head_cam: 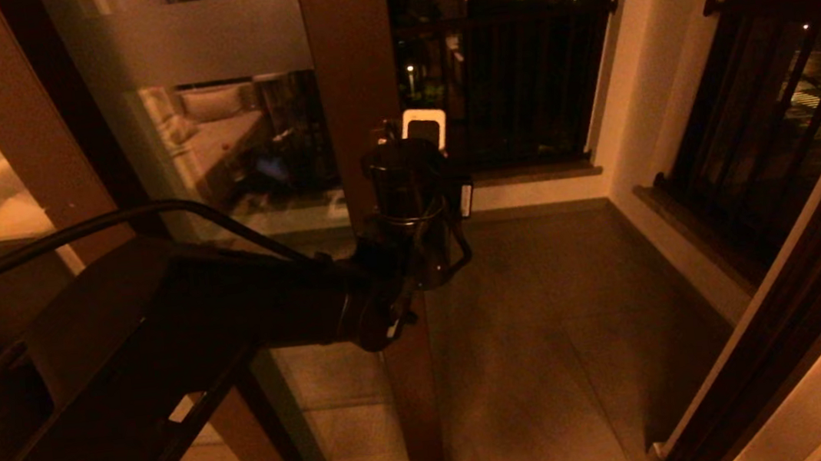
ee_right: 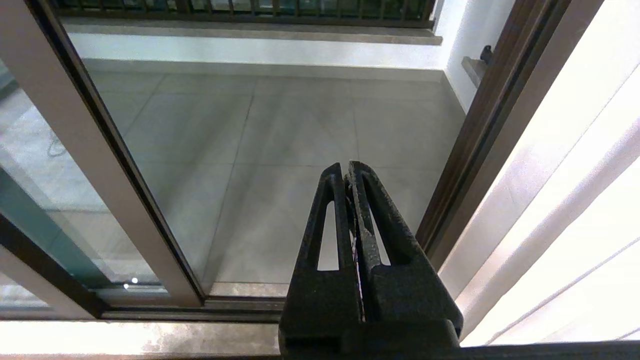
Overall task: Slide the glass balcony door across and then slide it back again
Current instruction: Open the slid door
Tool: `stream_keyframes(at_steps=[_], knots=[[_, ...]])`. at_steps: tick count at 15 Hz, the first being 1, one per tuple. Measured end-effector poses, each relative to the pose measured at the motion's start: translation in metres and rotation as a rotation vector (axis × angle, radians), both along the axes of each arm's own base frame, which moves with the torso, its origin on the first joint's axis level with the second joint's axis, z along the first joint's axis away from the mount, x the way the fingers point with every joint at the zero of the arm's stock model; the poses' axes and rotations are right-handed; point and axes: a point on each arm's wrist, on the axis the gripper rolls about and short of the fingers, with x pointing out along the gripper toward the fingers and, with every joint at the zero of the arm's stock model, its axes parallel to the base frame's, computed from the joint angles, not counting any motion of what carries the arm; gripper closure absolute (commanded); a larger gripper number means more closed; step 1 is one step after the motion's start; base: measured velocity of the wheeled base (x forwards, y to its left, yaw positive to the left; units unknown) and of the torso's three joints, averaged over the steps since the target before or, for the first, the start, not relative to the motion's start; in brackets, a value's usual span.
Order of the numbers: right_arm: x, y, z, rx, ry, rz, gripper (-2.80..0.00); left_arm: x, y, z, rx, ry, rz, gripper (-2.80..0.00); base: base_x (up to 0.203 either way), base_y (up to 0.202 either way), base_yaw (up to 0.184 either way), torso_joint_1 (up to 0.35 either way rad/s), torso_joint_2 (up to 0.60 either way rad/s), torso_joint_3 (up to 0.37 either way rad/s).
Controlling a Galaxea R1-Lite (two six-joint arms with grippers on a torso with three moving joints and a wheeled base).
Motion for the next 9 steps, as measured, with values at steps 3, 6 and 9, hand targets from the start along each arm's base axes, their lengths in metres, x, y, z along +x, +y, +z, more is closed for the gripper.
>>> stream_keyframes(at_steps=[3, 6, 9], knots=[[0.000, 0.000, 0.000, 0.000, 0.000, 0.001, 0.00, 0.010, 0.005, -0.008, 0.027, 0.025, 0.031, 0.00, 0.000, 0.000, 0.000, 0.000, 0.00, 0.000], [0.000, 0.000, 0.000, 0.000, 0.000, 0.000, 0.00, 0.015, 0.011, -0.006, 0.026, 0.027, 0.062, 0.00, 0.000, 0.000, 0.000, 0.000, 0.00, 0.000], [0.000, 0.000, 0.000, 0.000, 0.000, 0.000, 0.00, 0.015, 0.013, -0.004, 0.024, 0.029, 0.084, 0.00, 0.000, 0.000, 0.000, 0.000, 0.00, 0.000]])
